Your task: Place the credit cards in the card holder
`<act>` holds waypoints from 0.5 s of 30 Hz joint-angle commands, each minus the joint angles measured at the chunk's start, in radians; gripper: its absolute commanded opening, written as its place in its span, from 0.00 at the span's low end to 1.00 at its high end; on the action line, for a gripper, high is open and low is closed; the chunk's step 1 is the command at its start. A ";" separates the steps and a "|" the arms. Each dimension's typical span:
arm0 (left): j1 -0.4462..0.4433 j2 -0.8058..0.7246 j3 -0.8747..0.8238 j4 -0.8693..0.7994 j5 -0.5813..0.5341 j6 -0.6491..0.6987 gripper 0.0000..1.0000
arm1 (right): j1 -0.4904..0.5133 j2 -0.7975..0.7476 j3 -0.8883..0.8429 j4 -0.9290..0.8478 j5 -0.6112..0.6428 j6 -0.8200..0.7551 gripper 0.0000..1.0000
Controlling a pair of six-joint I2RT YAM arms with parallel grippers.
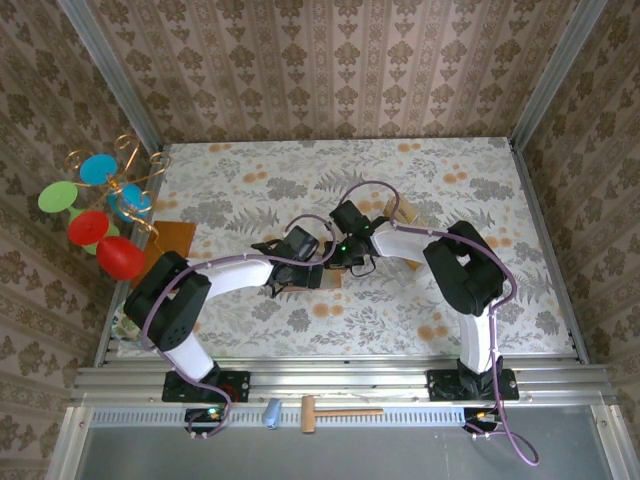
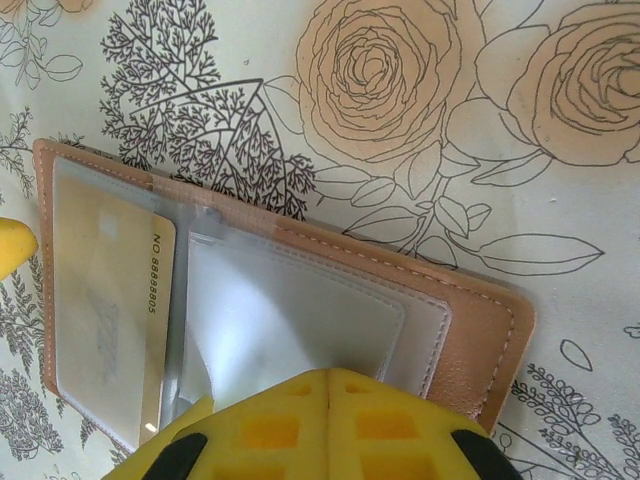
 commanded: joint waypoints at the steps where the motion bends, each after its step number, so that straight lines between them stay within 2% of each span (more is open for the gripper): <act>1: -0.009 0.018 -0.025 -0.009 -0.031 -0.010 1.00 | -0.002 -0.046 0.007 -0.005 -0.001 0.016 0.19; 5: -0.011 0.019 -0.033 -0.003 -0.029 -0.015 1.00 | -0.006 -0.084 -0.021 0.009 0.013 0.038 0.27; 15: -0.011 0.019 -0.038 0.005 -0.027 -0.016 1.00 | -0.006 -0.059 -0.041 0.041 0.001 0.068 0.30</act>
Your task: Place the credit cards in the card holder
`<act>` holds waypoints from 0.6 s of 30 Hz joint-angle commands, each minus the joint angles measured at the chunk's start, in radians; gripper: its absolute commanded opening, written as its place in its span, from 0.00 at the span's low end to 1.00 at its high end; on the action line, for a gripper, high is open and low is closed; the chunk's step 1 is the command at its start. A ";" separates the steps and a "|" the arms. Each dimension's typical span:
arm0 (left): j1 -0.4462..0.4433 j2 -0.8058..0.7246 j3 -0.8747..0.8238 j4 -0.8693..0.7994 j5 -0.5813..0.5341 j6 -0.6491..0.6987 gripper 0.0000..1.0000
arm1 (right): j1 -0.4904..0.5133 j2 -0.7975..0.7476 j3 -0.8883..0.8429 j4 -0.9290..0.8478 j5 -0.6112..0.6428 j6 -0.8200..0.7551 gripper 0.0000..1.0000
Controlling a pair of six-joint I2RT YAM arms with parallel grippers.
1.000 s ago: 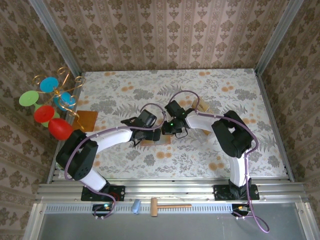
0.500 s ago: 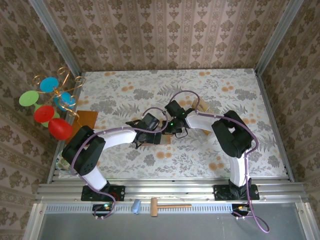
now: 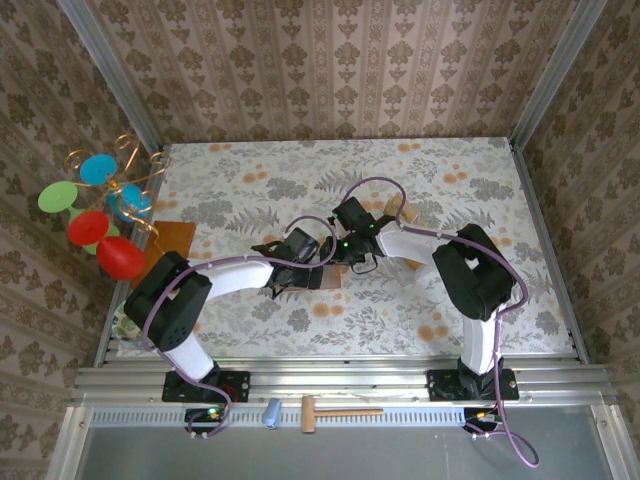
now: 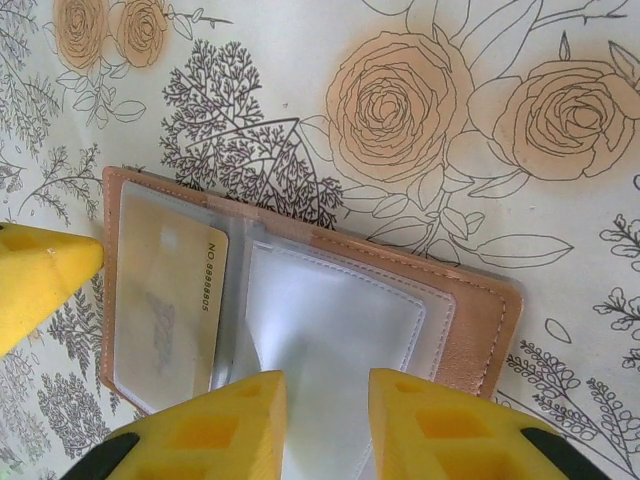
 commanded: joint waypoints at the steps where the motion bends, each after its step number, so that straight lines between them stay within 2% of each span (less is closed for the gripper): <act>1: -0.006 0.017 -0.020 -0.024 -0.018 -0.012 1.00 | 0.000 0.005 -0.016 0.013 -0.005 0.023 0.30; 18: -0.006 0.019 -0.016 -0.024 -0.017 -0.011 1.00 | 0.006 0.012 -0.096 0.073 -0.022 0.059 0.34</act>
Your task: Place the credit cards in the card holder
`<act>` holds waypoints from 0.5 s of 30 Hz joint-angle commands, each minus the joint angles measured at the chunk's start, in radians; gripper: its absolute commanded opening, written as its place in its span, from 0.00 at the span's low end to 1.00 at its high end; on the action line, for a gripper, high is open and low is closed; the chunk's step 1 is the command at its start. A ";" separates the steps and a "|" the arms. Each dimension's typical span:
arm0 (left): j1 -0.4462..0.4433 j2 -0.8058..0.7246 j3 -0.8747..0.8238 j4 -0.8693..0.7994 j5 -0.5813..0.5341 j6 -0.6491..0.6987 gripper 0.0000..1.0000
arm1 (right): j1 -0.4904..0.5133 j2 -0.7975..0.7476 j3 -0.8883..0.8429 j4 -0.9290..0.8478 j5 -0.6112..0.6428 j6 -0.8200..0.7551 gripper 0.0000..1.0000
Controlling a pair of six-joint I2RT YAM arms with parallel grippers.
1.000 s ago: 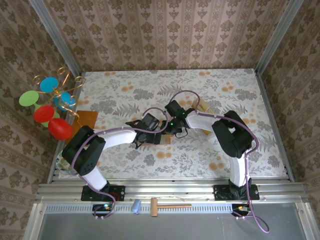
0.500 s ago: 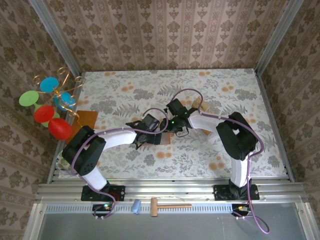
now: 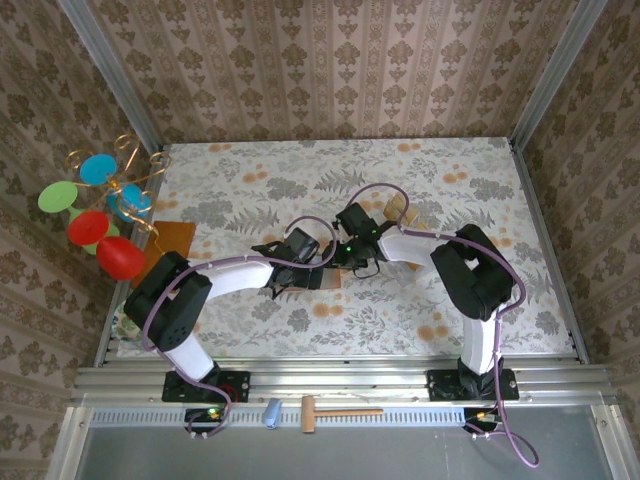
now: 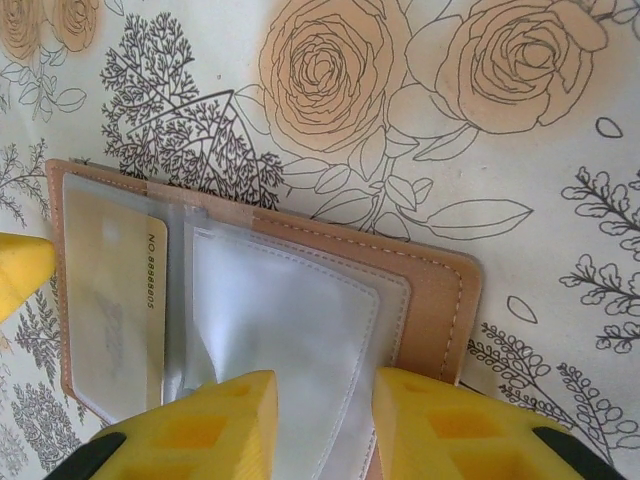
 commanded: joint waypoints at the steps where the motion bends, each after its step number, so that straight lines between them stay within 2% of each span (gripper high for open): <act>1: -0.006 0.019 -0.014 -0.026 -0.018 -0.013 1.00 | 0.010 0.015 -0.022 0.001 -0.023 0.016 0.36; 15: -0.009 0.021 -0.008 -0.026 -0.015 -0.012 1.00 | 0.015 0.022 -0.019 0.052 -0.100 0.063 0.37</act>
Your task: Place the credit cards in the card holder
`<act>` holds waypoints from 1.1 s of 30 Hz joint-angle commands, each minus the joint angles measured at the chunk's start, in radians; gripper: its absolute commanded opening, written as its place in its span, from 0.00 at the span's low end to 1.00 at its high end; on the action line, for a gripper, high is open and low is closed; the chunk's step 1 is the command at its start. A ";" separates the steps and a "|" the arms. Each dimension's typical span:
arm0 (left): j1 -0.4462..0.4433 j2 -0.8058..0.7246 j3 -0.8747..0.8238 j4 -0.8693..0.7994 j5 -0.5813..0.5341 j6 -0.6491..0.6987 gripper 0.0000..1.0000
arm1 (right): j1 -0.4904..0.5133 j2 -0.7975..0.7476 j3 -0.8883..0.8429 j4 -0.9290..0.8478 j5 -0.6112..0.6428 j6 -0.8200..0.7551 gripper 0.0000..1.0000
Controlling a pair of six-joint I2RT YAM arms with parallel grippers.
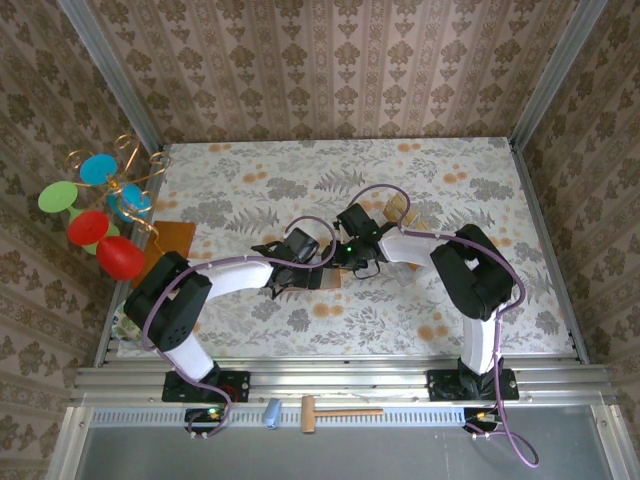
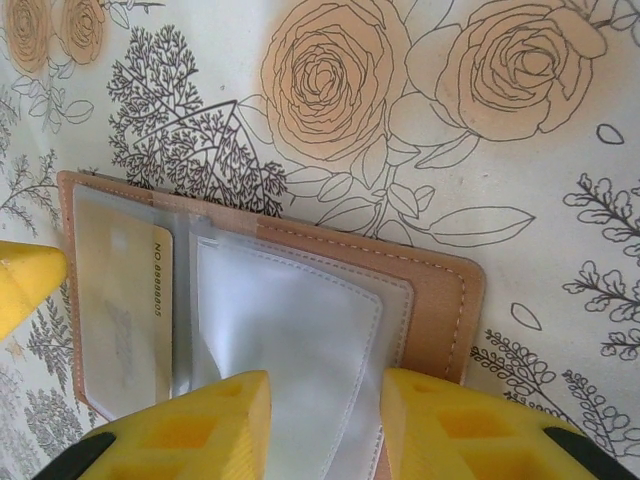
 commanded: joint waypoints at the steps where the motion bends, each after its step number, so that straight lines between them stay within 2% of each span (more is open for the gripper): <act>1: -0.010 0.020 -0.008 -0.026 -0.015 -0.012 1.00 | 0.018 0.020 -0.021 0.048 -0.097 0.046 0.37; 11: -0.008 -0.020 0.002 -0.037 -0.015 -0.002 1.00 | 0.018 0.030 -0.038 0.107 -0.130 0.104 0.37; 23: 0.001 -0.158 0.012 -0.064 -0.024 0.009 1.00 | 0.018 0.017 -0.033 0.090 -0.126 0.109 0.37; 33: 0.071 -0.261 -0.050 -0.073 -0.015 0.003 1.00 | 0.030 0.028 -0.012 0.073 -0.125 0.109 0.37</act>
